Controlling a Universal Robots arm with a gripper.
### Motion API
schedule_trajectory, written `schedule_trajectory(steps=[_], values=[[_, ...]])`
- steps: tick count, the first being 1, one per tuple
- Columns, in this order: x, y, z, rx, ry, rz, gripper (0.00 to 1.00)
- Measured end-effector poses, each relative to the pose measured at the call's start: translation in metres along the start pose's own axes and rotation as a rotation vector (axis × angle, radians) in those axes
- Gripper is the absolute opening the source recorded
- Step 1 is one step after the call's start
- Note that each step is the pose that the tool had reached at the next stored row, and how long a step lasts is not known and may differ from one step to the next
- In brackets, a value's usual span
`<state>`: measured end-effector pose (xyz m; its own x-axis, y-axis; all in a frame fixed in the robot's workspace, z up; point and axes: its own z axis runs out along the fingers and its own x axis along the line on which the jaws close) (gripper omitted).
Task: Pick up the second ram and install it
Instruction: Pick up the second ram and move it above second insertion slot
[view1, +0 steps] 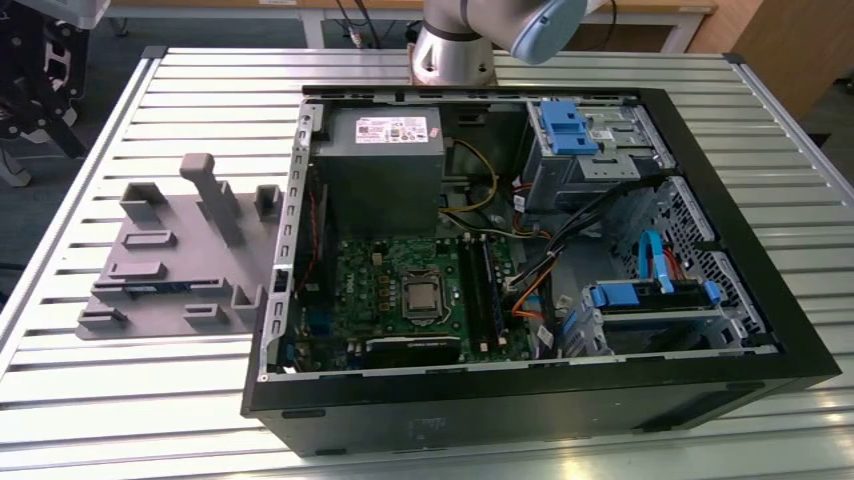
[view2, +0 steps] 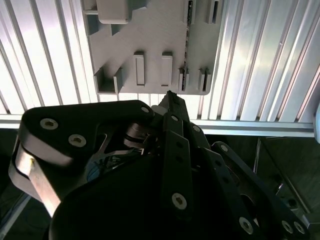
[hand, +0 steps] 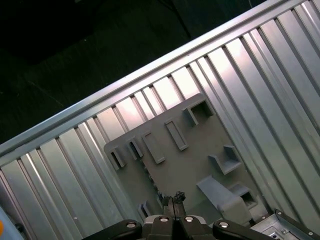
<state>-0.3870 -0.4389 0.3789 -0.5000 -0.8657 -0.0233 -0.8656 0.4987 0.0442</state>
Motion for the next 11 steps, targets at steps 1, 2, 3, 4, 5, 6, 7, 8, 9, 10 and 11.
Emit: schedule_trajectory(steps=[1, 2, 3, 4, 5, 6, 7, 8, 9, 10, 11], values=[[0.0000, 0.0000, 0.0000, 0.0000, 0.0000, -0.001, 0.11], [0.0000, 0.0000, 0.0000, 0.0000, 0.0001, -0.002, 0.11], [0.0000, 0.0000, 0.0000, -0.0001, 0.0002, -0.004, 0.11], [0.0000, 0.0000, 0.0000, -0.0001, 0.0002, -0.006, 0.11], [0.0000, 0.0000, 0.0000, -0.0002, 0.0003, -0.008, 0.11], [0.0000, 0.0000, 0.0000, -0.0002, 0.0004, -0.010, 0.11], [0.0000, 0.0000, 0.0000, -0.0002, 0.0005, -0.013, 0.11], [0.0000, 0.0000, 0.0000, -0.0003, 0.0007, -0.015, 0.11], [0.0000, 0.0000, 0.0000, -0.0004, 0.0008, -0.018, 0.11], [0.0000, 0.0000, 0.0000, -0.0005, 0.0009, -0.020, 0.11], [0.0000, 0.0000, 0.0000, -0.0005, 0.0010, -0.023, 0.11]])
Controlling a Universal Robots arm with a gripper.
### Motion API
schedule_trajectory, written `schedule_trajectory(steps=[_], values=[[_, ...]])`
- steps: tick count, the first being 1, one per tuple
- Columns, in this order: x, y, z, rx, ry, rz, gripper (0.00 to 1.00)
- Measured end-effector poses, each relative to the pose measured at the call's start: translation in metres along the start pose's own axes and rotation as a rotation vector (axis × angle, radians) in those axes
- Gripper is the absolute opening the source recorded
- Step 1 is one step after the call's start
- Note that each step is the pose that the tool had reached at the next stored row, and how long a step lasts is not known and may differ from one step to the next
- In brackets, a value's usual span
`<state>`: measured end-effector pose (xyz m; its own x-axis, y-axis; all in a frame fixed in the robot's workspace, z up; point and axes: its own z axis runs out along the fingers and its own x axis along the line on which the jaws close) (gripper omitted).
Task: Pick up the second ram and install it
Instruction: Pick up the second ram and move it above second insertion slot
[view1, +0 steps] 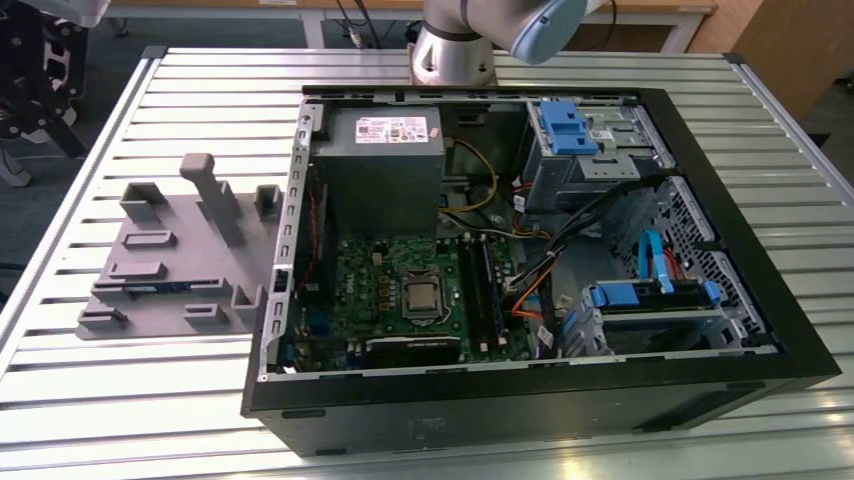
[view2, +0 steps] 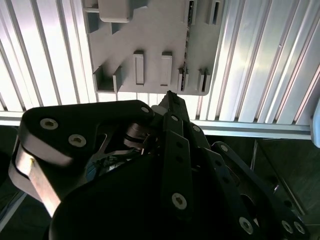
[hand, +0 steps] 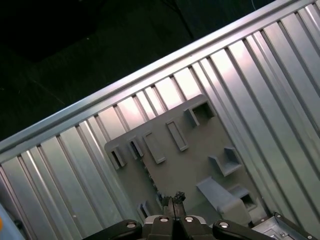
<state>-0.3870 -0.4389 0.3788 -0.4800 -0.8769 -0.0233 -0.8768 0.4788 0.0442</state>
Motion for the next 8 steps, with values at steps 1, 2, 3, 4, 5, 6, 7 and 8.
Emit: schedule_trajectory(steps=[1, 2, 3, 4, 5, 6, 7, 8], values=[[0.0000, 0.0000, 0.0000, -0.0001, 0.0001, -0.002, 0.11], [0.0000, 0.0000, 0.0000, -0.0001, 0.0002, -0.005, 0.11], [0.0000, 0.0000, 0.0000, -0.0002, 0.0003, -0.007, 0.11], [0.0000, 0.0000, 0.0000, -0.0003, 0.0005, -0.009, 0.11], [0.0000, 0.0000, 0.0000, -0.0002, 0.0005, -0.012, 0.11], [0.0000, 0.0000, 0.0000, -0.0003, 0.0006, -0.014, 0.11], [0.0000, 0.0000, 0.0000, -0.0003, 0.0007, -0.016, 0.11], [0.0000, 0.0000, 0.0000, -0.0004, 0.0008, -0.018, 0.11]])
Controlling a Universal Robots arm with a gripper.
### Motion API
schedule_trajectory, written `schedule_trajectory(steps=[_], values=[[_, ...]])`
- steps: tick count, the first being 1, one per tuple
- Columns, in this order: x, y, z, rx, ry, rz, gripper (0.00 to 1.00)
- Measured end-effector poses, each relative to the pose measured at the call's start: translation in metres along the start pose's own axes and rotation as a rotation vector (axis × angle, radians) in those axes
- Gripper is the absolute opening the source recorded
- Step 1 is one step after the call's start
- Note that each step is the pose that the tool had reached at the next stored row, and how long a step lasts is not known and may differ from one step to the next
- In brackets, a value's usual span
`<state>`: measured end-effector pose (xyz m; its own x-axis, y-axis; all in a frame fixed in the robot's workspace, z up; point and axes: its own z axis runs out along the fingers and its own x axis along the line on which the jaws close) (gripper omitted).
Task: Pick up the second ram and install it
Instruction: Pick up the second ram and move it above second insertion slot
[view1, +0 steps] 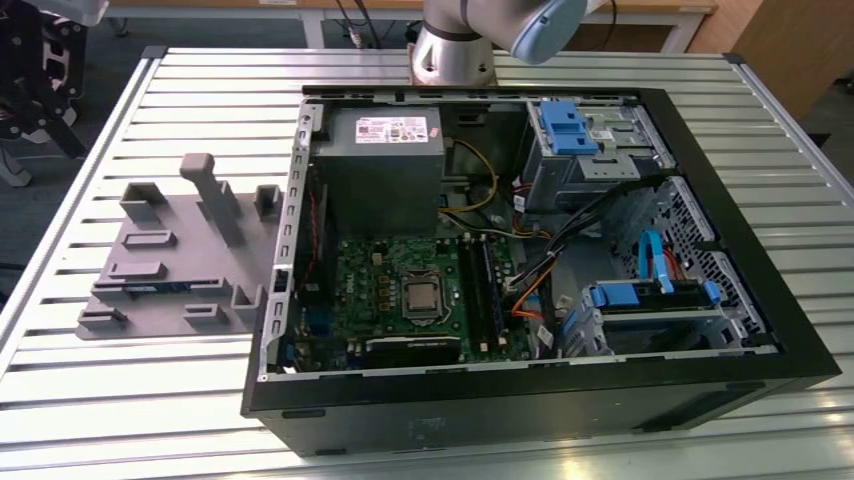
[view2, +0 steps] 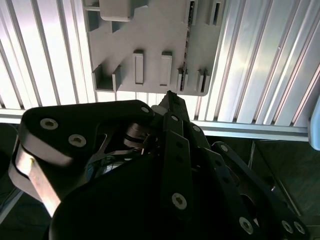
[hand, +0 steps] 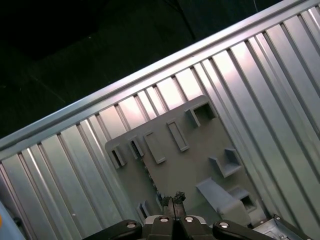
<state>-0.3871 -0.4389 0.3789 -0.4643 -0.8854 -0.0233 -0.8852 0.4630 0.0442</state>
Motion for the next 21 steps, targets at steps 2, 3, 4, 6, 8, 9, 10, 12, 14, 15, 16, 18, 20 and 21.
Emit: schedule_trajectory(steps=[2, 3, 4, 6, 8, 9, 10, 12, 14, 15, 16, 18, 20, 21], values=[[0.0000, 0.0000, 0.0000, -0.0001, 0.0002, -0.004, 0.11], [0.0000, 0.0000, 0.0000, -0.0002, 0.0003, -0.006, 0.11], [0.0000, 0.0000, 0.0000, -0.0002, 0.0003, -0.008, 0.11], [0.0000, 0.0000, 0.0000, -0.0003, 0.0005, -0.012, 0.11], [0.0000, 0.0000, 0.0000, -0.0004, 0.0007, -0.016, 0.11], [0.0000, 0.0000, 0.0000, -0.0004, 0.0008, -0.018, 0.11], [0.0000, 0.0000, 0.0000, -0.0005, 0.0008, -0.020, 0.11], [0.0000, 0.0000, 0.0000, -0.0006, 0.0010, -0.024, 0.11], [0.0000, 0.0000, 0.0000, -0.0006, 0.0012, -0.028, 0.11], [0.0000, 0.0000, 0.0000, -0.0007, 0.0012, -0.029, 0.11], [0.0000, 0.0000, 0.0000, -0.0007, 0.0013, -0.031, 0.11], [0.0000, 0.0000, 0.0000, -0.0008, 0.0016, -0.035, 0.11], [0.0000, 0.0000, 0.0000, -0.0009, 0.0017, -0.039, 0.11], [0.0000, 0.0000, 0.0000, -0.0010, 0.0018, -0.040, 0.11]])
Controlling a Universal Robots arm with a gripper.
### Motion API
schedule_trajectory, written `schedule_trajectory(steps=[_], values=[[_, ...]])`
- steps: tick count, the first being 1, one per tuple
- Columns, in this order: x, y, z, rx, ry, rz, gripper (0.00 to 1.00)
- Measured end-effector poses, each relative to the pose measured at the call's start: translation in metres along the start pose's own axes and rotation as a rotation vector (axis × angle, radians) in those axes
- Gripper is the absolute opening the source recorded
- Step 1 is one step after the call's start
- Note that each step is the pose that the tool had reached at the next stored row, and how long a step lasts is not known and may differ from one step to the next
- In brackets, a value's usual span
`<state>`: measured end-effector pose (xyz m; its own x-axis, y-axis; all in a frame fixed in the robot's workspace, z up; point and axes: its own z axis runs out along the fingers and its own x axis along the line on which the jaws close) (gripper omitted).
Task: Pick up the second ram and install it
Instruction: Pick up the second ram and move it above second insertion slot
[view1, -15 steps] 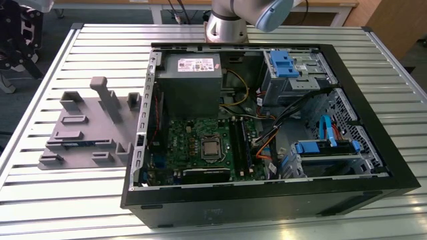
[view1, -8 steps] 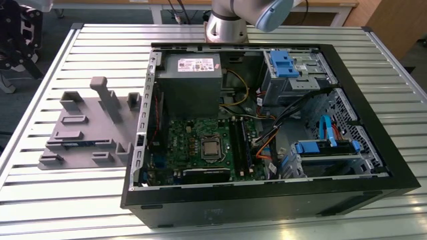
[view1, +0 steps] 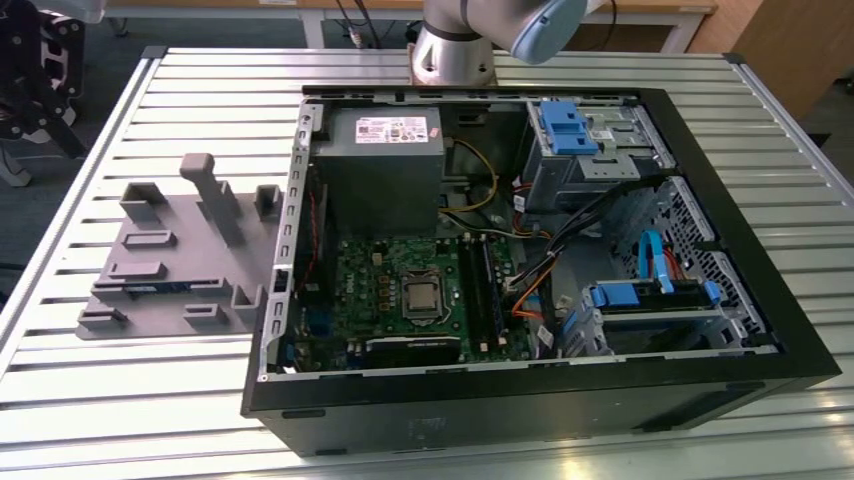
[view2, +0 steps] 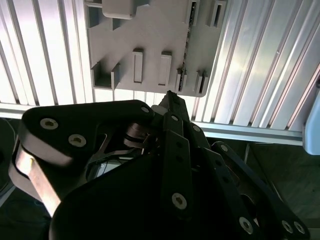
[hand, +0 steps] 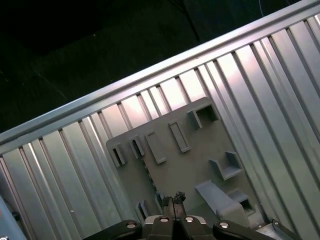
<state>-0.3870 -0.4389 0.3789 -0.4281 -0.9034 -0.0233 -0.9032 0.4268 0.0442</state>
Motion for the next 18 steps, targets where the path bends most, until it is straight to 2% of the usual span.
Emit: schedule_trajectory(steps=[18], values=[[0.0000, 0.0000, 0.0000, -0.0008, 0.0015, -0.032, 0.11]])
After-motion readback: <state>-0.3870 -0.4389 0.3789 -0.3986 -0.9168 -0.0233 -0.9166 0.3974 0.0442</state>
